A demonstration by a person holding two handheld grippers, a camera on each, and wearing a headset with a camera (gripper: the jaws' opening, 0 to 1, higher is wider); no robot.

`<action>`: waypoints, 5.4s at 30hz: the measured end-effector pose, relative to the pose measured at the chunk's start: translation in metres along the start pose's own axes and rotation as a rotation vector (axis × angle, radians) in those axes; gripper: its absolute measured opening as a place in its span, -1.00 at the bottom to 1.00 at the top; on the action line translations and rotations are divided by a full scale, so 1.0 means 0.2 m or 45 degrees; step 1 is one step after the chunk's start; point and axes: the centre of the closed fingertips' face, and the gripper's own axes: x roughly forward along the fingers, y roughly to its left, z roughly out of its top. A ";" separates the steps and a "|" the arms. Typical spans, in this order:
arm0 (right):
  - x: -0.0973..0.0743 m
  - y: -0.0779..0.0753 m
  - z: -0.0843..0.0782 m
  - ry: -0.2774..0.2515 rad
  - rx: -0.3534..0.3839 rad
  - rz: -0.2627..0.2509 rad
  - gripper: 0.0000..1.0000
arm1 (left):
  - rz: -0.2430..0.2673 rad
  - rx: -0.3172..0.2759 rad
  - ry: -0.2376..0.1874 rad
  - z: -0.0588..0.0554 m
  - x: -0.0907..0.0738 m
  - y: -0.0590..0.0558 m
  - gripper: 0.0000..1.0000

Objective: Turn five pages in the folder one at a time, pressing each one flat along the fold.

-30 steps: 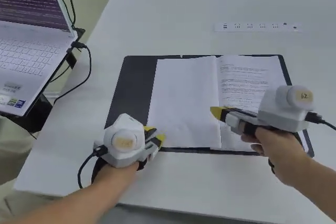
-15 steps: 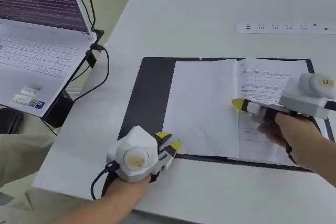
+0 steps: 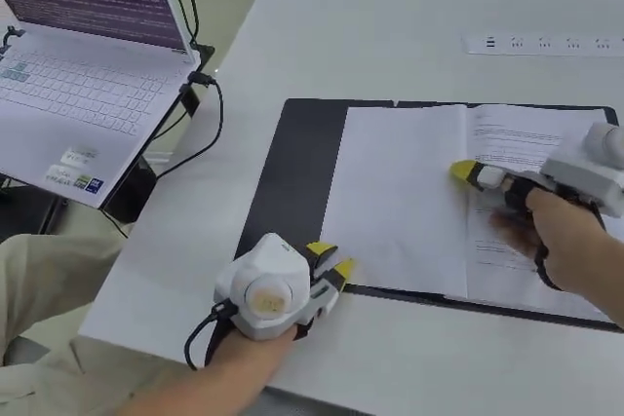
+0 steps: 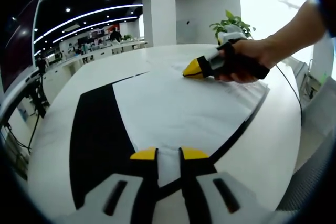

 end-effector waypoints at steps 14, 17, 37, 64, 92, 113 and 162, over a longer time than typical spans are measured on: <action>0.14 -0.05 0.17 -0.061 0.146 -0.011 -1.00 | -0.005 0.012 -0.010 0.00 0.00 0.01 -0.72; 0.18 -0.05 0.21 -0.060 0.136 -0.025 -1.00 | -0.006 0.016 -0.010 -0.01 0.00 0.01 -0.72; 0.32 -0.12 0.45 -0.171 0.362 -0.047 -1.00 | -0.003 0.009 -0.032 0.00 0.00 0.01 -0.72; 0.15 -0.07 0.20 -0.009 0.468 0.061 -1.00 | -0.006 0.023 -0.005 0.00 0.00 0.01 -0.72; -0.07 -0.02 -0.06 0.087 0.495 0.139 -1.00 | -0.004 0.022 -0.001 -0.01 0.00 0.00 -0.72; -0.21 0.04 -0.31 0.208 0.470 0.160 -1.00 | 0.001 0.021 0.008 0.00 -0.01 0.00 -0.72; -0.68 0.28 -0.78 0.368 0.374 0.250 -1.00 | 0.021 -0.103 0.048 -0.01 0.01 0.00 -0.70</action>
